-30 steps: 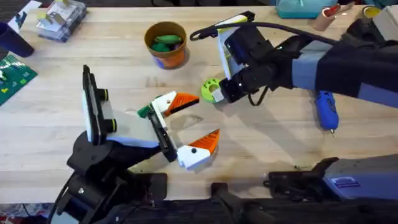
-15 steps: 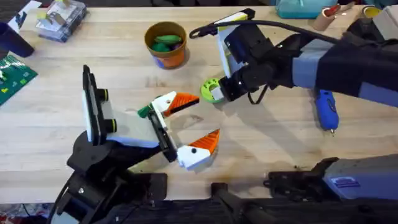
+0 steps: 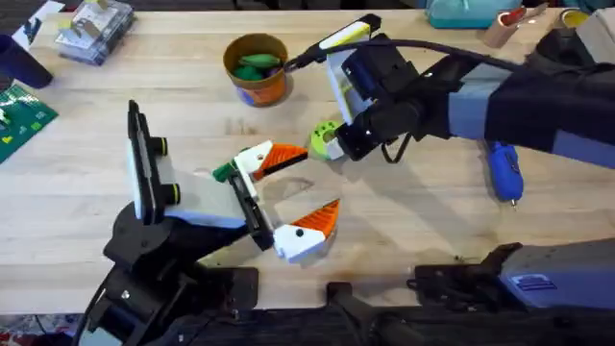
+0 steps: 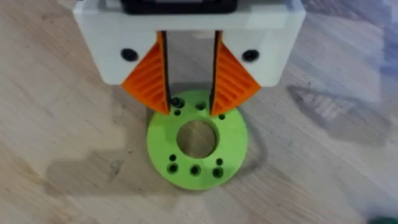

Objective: Pick up the gripper from the table and insert it into the empty holder that is missing its gripper. Then pick up a screw, insert it into the mounting hole, and use the screwdriver to tighten it. Finally, clean up the table by picking up the vegetable and placing it into the bucket.

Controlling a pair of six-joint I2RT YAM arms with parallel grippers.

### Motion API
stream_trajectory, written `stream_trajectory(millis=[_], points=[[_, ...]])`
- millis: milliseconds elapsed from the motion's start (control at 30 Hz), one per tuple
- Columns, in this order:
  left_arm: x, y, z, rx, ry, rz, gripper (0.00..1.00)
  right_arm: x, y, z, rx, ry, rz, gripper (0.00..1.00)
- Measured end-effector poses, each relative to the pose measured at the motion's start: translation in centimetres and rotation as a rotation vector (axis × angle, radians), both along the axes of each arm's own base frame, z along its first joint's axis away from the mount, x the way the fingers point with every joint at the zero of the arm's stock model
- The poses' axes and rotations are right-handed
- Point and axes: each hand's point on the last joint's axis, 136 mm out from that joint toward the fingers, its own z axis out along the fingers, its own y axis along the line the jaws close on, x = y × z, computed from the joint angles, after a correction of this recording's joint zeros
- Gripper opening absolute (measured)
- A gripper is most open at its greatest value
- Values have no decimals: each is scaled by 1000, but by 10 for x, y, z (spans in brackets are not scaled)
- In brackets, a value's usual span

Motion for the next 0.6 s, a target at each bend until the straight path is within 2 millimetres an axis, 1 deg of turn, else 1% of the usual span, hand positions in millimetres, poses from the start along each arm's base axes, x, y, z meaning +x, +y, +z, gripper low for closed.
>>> stream_trajectory(millis=[133,300,400,533,600], points=[[0,0,0,0,0,0,990,0,0,-3,-9,6,10,231],[0,0,0,0,0,0,990,0,0,-4,-12,7,12,187],[0,0,0,0,0,0,990,-1,-1,-4,-15,9,12,179],[0,0,0,0,0,0,990,-1,-2,-4,-24,11,15,101],[0,0,0,0,0,0,990,-1,-3,-4,-27,12,15,87]])
